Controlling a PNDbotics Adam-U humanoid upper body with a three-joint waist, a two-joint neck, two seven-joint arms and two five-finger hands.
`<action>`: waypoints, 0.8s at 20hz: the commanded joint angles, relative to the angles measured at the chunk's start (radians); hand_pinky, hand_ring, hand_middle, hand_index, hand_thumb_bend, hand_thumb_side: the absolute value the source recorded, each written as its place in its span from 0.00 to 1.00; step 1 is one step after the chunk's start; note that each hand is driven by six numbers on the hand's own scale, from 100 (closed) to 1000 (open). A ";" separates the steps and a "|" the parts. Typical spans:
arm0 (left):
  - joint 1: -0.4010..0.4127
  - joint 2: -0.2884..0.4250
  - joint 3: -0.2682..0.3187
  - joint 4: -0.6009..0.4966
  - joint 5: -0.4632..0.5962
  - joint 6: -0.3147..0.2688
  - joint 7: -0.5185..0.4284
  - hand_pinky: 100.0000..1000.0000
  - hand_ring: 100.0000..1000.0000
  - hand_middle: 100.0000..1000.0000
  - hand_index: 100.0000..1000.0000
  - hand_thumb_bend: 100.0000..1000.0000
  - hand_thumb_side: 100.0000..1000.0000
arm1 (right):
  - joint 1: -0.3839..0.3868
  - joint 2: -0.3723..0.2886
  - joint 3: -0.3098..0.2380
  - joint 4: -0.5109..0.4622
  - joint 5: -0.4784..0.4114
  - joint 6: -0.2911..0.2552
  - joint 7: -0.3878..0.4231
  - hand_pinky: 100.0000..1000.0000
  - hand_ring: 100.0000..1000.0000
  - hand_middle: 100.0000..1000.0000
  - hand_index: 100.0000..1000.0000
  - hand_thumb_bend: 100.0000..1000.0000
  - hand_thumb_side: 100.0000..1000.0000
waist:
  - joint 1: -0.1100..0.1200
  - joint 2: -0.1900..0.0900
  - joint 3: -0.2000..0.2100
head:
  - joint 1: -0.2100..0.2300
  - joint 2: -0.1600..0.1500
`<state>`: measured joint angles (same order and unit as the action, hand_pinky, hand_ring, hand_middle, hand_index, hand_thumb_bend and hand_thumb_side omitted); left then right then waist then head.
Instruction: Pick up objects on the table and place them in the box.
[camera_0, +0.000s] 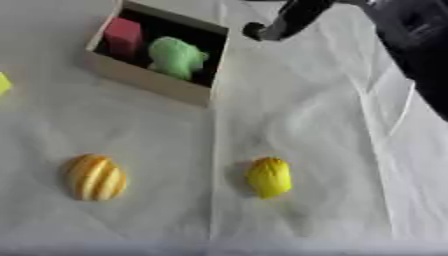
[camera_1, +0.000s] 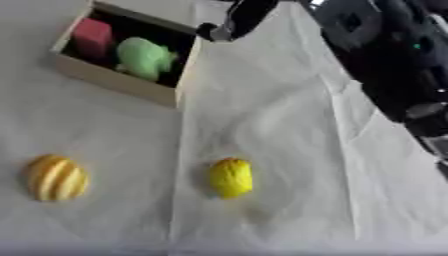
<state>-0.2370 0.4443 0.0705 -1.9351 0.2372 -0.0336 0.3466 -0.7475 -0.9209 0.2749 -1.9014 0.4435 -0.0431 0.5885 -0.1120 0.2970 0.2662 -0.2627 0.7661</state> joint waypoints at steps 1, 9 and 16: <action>-0.003 0.038 0.010 -0.013 -0.007 -0.002 0.005 0.70 0.83 0.70 0.80 0.05 0.49 | 0.055 -0.116 -0.036 -0.091 -0.044 -0.010 -0.054 0.81 0.88 0.81 0.92 0.27 0.13 | 0.001 -0.037 -0.006 | 0.008 0.004; 0.010 0.048 0.015 -0.013 -0.015 0.001 0.010 0.70 0.83 0.70 0.80 0.05 0.49 | 0.267 -0.171 -0.025 -0.099 -0.058 -0.076 -0.170 0.81 0.88 0.82 0.92 0.22 0.22 | -0.001 -0.045 -0.035 | 0.028 0.004; 0.014 0.046 0.011 -0.010 -0.014 0.003 0.008 0.70 0.83 0.70 0.80 0.05 0.50 | 0.335 -0.158 0.032 -0.099 -0.018 -0.091 -0.231 0.80 0.87 0.82 0.93 0.20 0.31 | -0.007 -0.051 -0.052 | 0.034 0.004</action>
<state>-0.2199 0.4594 0.0720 -1.9351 0.2276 -0.0319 0.3550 -0.4056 -1.0530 0.3062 -1.9840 0.4146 -0.1352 0.3720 -0.1120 0.2784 0.2143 -0.2309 0.7661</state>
